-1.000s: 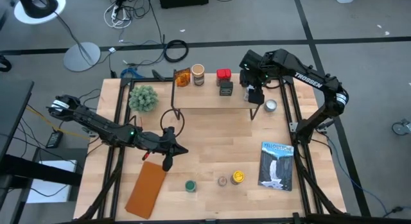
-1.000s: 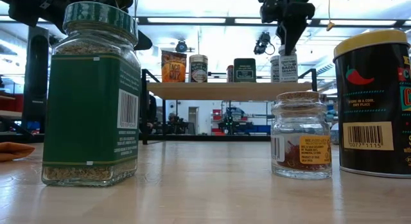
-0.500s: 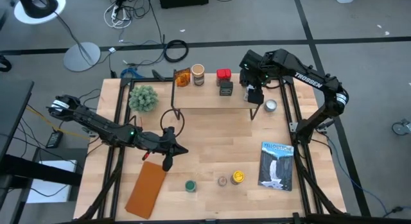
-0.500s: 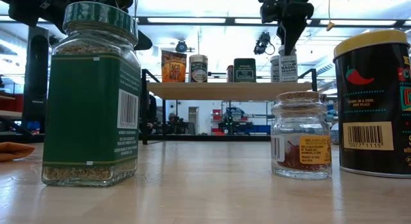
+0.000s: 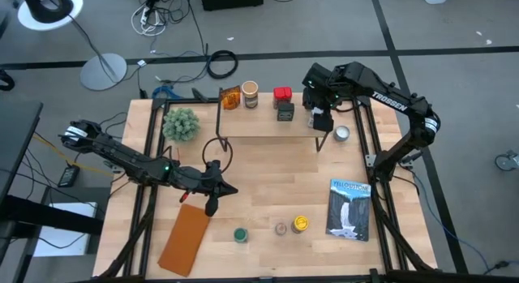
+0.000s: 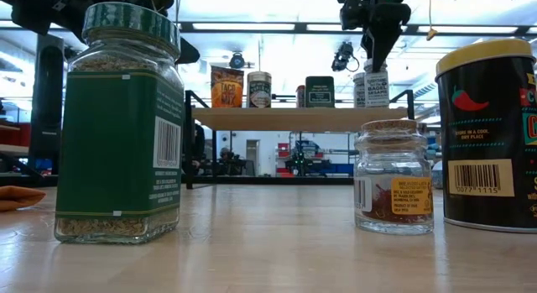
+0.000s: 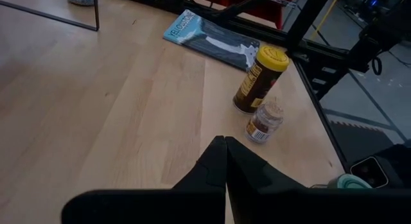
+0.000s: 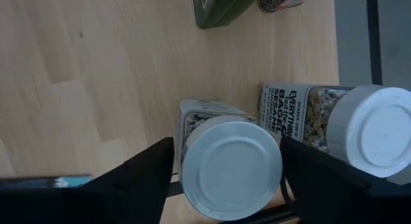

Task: Shelf spices
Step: Put the white seasoning bottle on the shelf, then put the green seasoning bottle on the shelf

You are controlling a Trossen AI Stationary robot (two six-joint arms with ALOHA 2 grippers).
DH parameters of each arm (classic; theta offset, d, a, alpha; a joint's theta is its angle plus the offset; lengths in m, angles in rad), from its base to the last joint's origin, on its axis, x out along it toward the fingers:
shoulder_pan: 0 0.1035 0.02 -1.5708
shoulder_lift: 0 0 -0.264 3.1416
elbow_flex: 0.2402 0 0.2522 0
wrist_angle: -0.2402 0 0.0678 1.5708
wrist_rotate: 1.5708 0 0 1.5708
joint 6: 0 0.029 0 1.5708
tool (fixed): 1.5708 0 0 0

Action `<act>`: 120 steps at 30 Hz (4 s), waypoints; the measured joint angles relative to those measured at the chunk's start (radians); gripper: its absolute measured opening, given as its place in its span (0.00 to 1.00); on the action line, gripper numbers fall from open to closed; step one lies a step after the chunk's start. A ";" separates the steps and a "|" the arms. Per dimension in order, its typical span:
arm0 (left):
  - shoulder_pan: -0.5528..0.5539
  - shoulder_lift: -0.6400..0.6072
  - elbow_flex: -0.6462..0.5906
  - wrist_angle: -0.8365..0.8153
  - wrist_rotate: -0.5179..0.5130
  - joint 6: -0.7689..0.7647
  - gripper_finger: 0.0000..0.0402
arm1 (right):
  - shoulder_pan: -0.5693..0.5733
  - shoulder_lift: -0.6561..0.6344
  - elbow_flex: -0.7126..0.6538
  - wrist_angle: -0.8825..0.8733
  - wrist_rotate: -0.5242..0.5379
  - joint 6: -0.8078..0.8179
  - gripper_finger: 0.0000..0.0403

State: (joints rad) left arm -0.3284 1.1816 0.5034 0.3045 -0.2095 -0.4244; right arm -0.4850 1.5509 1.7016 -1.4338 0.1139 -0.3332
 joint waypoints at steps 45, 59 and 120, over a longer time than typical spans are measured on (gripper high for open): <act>0.000 0.000 0.000 0.000 0.000 0.000 0.01 | 0.020 -0.230 0.000 -0.010 0.042 0.139 0.86; 0.000 0.000 0.000 0.000 0.000 0.000 0.01 | 0.199 -0.311 0.000 0.005 -0.076 0.498 0.86; 0.000 0.003 0.000 -0.003 -0.006 0.001 0.01 | 1.023 -0.307 -0.880 0.655 0.159 1.041 0.86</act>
State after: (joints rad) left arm -0.3283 1.1847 0.5034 0.3019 -0.2157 -0.4236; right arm 0.5377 1.2438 0.8219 -0.7784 0.2728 0.7082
